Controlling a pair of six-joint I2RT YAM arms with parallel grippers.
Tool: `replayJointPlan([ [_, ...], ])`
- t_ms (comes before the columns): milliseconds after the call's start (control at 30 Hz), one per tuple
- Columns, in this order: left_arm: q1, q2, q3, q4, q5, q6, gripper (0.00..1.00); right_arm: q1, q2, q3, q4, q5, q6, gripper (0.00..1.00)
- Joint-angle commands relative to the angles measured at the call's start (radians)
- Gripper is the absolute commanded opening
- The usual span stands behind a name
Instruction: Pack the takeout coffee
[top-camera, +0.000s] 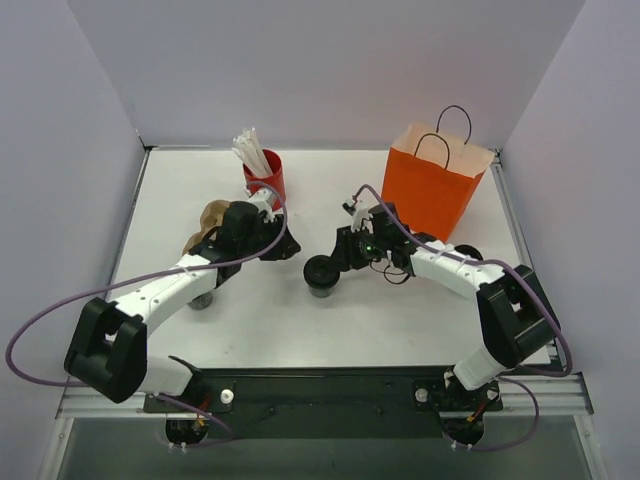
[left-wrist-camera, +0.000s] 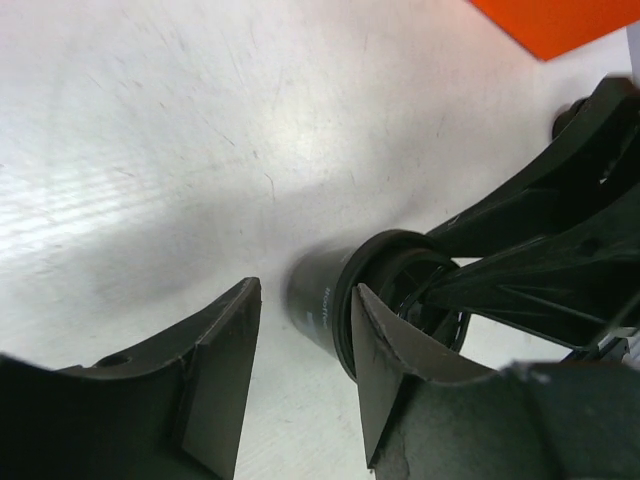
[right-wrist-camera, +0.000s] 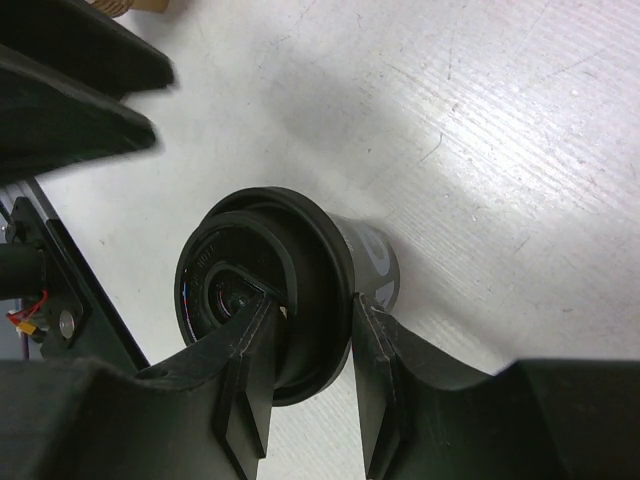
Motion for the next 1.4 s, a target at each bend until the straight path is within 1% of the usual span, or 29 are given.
replayJointPlan([
  [0, 0.062, -0.119, 0.151, -0.297, -0.039, 0.157, 0.55, 0.002, 0.006, -0.092, -0.26, 0.171, -0.012, 0.11],
  [100, 0.077, -0.184, 0.165, -0.357, -0.053, 0.241, 0.61, -0.024, -0.029, -0.102, -0.254, 0.215, 0.028, 0.1],
  [200, 0.082, -0.263, 0.127, -0.374, -0.048, 0.312, 0.68, -0.064, -0.043, -0.104, -0.225, 0.247, 0.08, 0.1],
  [233, 0.082, -0.308, 0.109, -0.373, -0.044, 0.338, 0.73, -0.073, -0.041, -0.102, -0.215, 0.254, 0.092, 0.1],
  [300, 0.082, -0.355, 0.047, -0.347, -0.037, 0.358, 0.78, -0.104, -0.037, -0.083, -0.182, 0.27, 0.136, 0.1],
  [333, 0.083, -0.409, 0.021, -0.331, -0.048, 0.356, 0.91, -0.113, -0.025, -0.078, -0.172, 0.272, 0.158, 0.11],
  [367, 0.083, -0.437, -0.002, -0.314, -0.06, 0.349, 0.94, -0.136, -0.015, -0.067, -0.14, 0.267, 0.19, 0.11],
  [400, 0.082, -0.467, -0.061, -0.267, -0.065, 0.349, 0.95, -0.145, -0.003, -0.058, -0.1, 0.261, 0.213, 0.11],
  [433, 0.082, -0.525, -0.086, -0.242, -0.067, 0.344, 0.97, -0.151, 0.02, -0.035, -0.08, 0.26, 0.231, 0.11],
  [500, 0.082, -0.576, -0.15, -0.189, -0.065, 0.339, 0.97, -0.161, 0.049, -0.004, -0.032, 0.27, 0.28, 0.11],
  [533, 0.082, -0.613, -0.166, -0.175, -0.065, 0.341, 0.97, -0.162, 0.084, 0.041, -0.026, 0.281, 0.296, 0.11],
  [600, 0.082, -0.633, -0.177, -0.172, -0.067, 0.344, 0.97, -0.162, 0.12, 0.091, -0.024, 0.309, 0.342, 0.11],
  [700, 0.08, -0.636, -0.159, -0.211, -0.064, 0.353, 0.97, -0.164, 0.176, 0.158, 0.009, 0.368, 0.388, 0.11],
  [833, 0.08, -0.635, -0.137, -0.245, -0.097, 0.384, 0.97, -0.161, 0.247, 0.233, 0.023, 0.43, 0.471, 0.13],
  [1067, 0.079, -0.667, -0.142, -0.242, -0.146, 0.393, 0.97, -0.133, 0.296, 0.304, 0.055, 0.525, 0.511, 0.16],
  [1133, 0.079, -0.676, -0.148, -0.239, -0.149, 0.395, 0.97, -0.129, 0.319, 0.335, 0.048, 0.543, 0.509, 0.2],
  [1267, 0.079, -0.678, -0.145, -0.247, -0.169, 0.399, 0.97, -0.119, 0.345, 0.364, 0.039, 0.55, 0.514, 0.24],
  [1300, 0.079, -0.678, -0.143, -0.248, -0.183, 0.399, 0.97, -0.113, 0.347, 0.367, 0.042, 0.548, 0.512, 0.29],
  [1367, 0.079, -0.675, -0.145, -0.254, -0.191, 0.401, 0.97, -0.11, 0.342, 0.372, 0.049, 0.539, 0.505, 0.33],
])
